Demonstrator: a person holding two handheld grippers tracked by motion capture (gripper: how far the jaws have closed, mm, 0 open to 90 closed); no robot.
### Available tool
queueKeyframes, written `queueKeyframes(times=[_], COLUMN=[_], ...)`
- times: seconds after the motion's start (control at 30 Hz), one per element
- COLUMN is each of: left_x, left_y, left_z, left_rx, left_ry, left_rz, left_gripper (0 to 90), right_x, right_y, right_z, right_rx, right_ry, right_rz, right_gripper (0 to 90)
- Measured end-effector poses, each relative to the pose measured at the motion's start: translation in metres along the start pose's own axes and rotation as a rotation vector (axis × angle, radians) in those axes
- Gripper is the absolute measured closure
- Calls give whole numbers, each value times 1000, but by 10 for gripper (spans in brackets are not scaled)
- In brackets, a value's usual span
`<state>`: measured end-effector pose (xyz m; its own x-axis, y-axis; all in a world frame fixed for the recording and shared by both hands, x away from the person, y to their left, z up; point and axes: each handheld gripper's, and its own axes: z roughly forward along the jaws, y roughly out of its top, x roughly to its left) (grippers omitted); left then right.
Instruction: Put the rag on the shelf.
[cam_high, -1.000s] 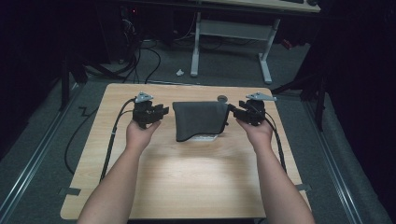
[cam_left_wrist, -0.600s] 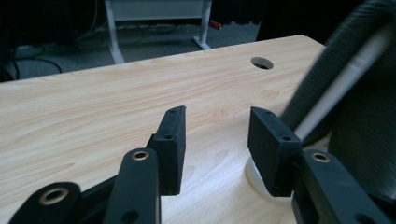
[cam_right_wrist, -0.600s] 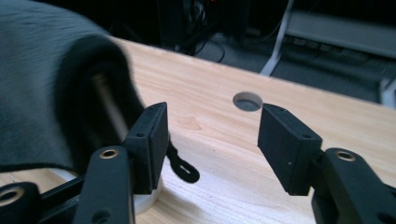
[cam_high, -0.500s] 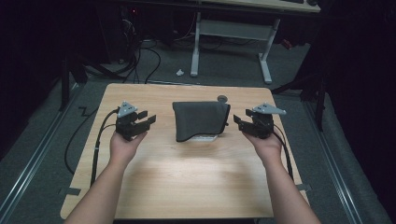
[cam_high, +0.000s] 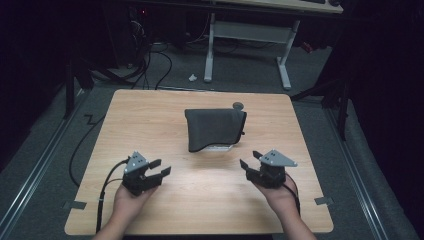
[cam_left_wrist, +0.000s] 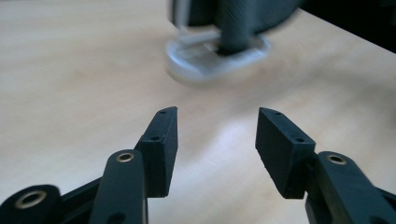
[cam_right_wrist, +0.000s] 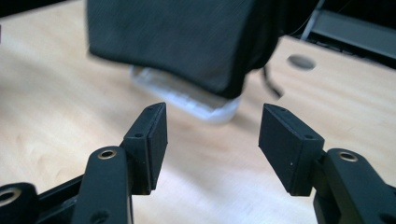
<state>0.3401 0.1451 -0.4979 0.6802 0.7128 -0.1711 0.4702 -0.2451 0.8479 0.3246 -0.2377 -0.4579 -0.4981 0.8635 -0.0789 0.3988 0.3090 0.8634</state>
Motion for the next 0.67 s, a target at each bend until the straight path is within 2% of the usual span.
queueKeyframes(times=[0.07, 0.13, 0.17, 0.2, 0.23, 0.27, 0.3, 0.33, 0.37, 0.4, 0.43, 0.5, 0.53, 0.57, 0.6, 0.67], left_x=[-16, -28, -33, -38, -42, -44, -46, -45, -41, -39, -38, -38, -38, -40, -38, -37], left_y=[-10, -15, -19, -25, -28, -29, -32, -35, -37, -37, -37, -34, -33, -34, -34, -34], left_z=[3, 1, -4, -9, -8, -5, -2, -1, 2, 5, 7, 9, 9, 9, 8, 5], left_rx=[34, 51, 23, -12, 15, 76, 104, 111, 124, 132, 125, 108, 104, 97, 104, 103], left_ry=[0, -24, -31, -13, -8, -11, 32, 34, 0, -27, -43, -61, -55, -58, -55, -61], left_rz=[26, 20, 22, 20, 42, 91, 141, 135, 94, 58, 34, 26, 36, 23, 43, 36], left_gripper=[480, 474, 471, 475, 489, 474, 459, 456, 460, 465, 465, 463, 460, 459, 459, 459], right_x=[12, 24, 31, 37, 43, 49, 51, 52, 52, 49, 46, 41, 40, 40, 40, 41], right_y=[-12, -24, -30, -37, -47, -56, -57, -55, -55, -56, -58, -61, -61, -60, -60, -61], right_z=[2, 6, 7, 8, 8, 8, 8, 5, 2, 1, 1, 4, 5, 5, 5, 6], right_rx=[19, 44, 57, 65, 62, 69, 115, 106, 84, 77, 89, 108, 105, 101, 100, 106], right_ry=[10, 24, 28, 22, 15, 5, 23, 13, -7, -14, -7, 3, -2, -8, -14, -9], right_rz=[-4, -4, -8, -4, 6, 6, -14, -66, -91, -97, -76, -28, -21, -25, -30, -27], right_gripper=[433, 432, 431, 428, 445, 479, 426, 448, 456, 453, 454, 456, 455, 455, 456, 455])
